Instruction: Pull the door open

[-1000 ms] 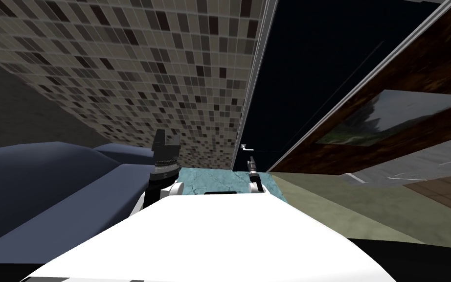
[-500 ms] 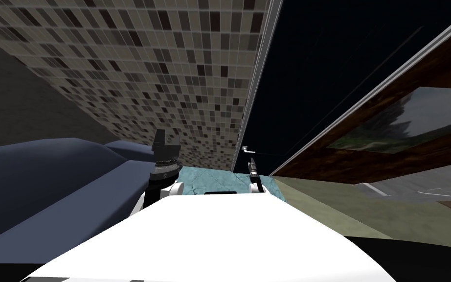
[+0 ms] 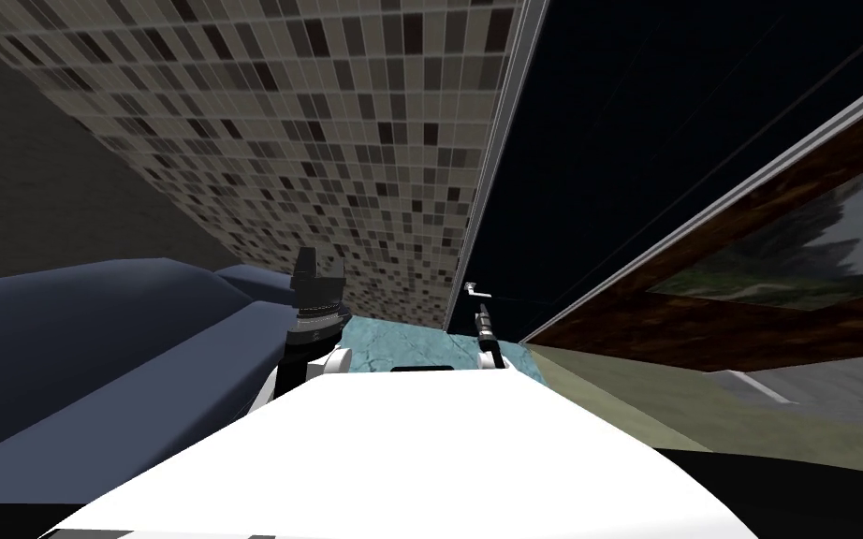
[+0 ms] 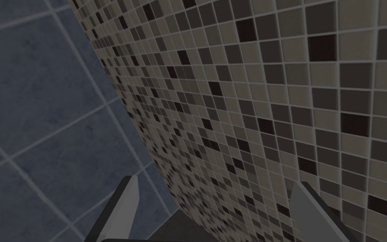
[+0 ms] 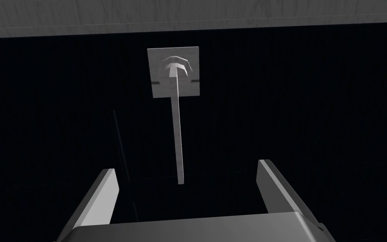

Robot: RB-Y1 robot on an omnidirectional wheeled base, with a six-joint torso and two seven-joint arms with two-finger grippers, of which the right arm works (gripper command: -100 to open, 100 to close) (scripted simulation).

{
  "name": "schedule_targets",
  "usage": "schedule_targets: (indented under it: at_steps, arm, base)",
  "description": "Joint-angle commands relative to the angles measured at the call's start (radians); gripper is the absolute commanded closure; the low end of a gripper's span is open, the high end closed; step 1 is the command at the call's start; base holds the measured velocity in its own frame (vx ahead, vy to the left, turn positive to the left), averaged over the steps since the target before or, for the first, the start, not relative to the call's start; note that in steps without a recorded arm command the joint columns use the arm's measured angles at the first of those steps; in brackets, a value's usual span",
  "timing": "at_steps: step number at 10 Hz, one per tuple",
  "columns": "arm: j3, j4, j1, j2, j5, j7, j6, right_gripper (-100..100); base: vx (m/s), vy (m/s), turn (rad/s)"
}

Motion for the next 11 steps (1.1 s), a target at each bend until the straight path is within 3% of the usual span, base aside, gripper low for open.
schedule_targets:
  at_steps: [1,3,4,7,8,11]
  arm:
    - [-0.001,0.029,-0.010,-0.002,-0.003,-0.002,-0.009,-100]
    - [-0.001,0.025,-0.007,-0.003,-0.003,-0.002,-0.006,-100]
    - [-0.011,0.037,0.004,-0.026,-0.012,-0.023,-0.020,-100]
    - [-0.026,0.053,0.024,-0.063,-0.026,-0.055,-0.039,-100]
    - [-0.026,0.053,0.024,-0.063,-0.026,-0.055,-0.039,-100]
    - [-0.043,0.071,0.045,-0.104,-0.041,-0.090,-0.060,-100]
  base:
    - [0.021,-0.037,0.049]
    - [0.013,-0.022,0.027]
    - [0.127,0.038,0.154]
    - [0.199,0.034,0.127]
    - [0.141,-0.008,0.064]
    - [0.135,-0.006,0.112]
